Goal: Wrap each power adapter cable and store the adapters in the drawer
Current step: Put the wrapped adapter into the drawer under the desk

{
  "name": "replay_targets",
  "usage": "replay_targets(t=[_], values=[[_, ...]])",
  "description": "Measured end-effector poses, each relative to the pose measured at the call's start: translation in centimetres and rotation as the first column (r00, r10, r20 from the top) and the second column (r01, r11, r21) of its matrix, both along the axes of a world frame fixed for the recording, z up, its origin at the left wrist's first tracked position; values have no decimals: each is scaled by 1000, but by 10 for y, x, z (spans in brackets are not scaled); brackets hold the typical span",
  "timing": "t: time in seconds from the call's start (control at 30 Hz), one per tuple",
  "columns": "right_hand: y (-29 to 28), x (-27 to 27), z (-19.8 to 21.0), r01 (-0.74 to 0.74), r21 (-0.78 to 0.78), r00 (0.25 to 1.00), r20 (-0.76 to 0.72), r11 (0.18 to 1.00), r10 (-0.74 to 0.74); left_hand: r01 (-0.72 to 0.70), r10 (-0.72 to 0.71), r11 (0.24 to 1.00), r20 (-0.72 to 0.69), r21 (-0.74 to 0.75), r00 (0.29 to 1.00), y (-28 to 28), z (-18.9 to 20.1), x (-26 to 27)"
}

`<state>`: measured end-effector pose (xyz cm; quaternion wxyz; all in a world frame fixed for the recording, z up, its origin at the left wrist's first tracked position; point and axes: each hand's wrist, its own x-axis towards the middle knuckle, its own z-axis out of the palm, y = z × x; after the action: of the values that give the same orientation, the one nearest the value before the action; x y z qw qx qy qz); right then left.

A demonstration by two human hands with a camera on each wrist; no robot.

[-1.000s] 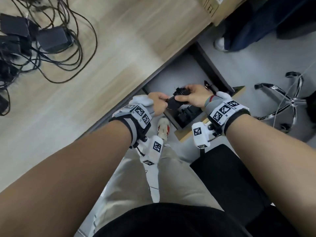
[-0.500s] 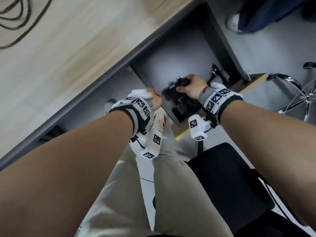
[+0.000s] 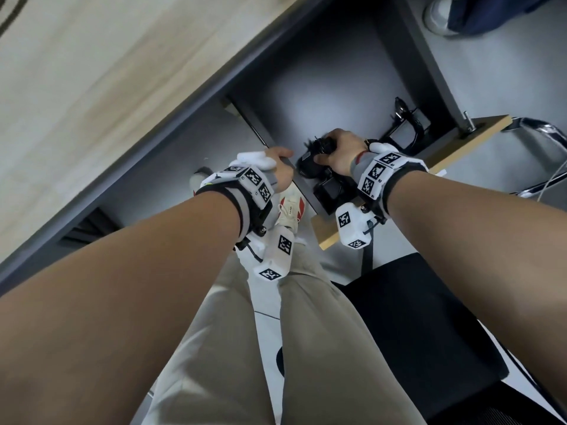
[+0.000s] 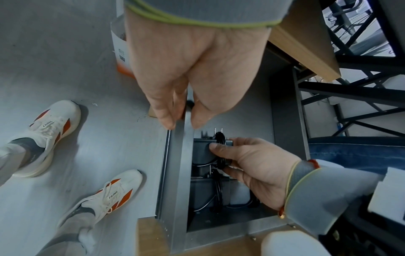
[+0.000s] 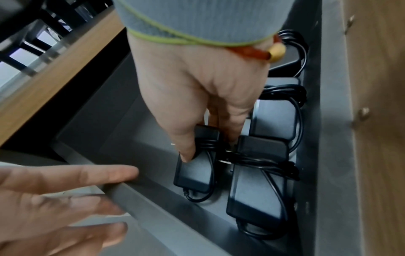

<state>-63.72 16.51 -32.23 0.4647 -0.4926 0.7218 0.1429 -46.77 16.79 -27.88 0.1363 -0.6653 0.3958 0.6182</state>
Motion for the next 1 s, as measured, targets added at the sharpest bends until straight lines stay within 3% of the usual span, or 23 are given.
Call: replay_targets(t=[0.27, 0.5, 0.73, 0.87, 1.0], values=[[2, 5, -3, -28, 34, 997, -77, 999, 30, 10, -10, 1000, 8, -19, 1000, 0, -6, 3], [-2, 0, 15, 203, -22, 979, -2, 979, -203, 63, -55, 993, 81, -99, 995, 1, 10, -5], [-26, 19, 90, 347, -12, 931, 127, 938, -342, -98, 96, 987, -16, -128, 995, -16, 69, -3], [-40, 37, 135, 440, -6, 878, 210, 898, -429, -278, 261, 959, -223, -47, 939, -31, 110, 12], [-58, 62, 195, 519, 1, 816, 297, 855, -496, -315, 280, 933, -200, -171, 939, -43, 167, 27]])
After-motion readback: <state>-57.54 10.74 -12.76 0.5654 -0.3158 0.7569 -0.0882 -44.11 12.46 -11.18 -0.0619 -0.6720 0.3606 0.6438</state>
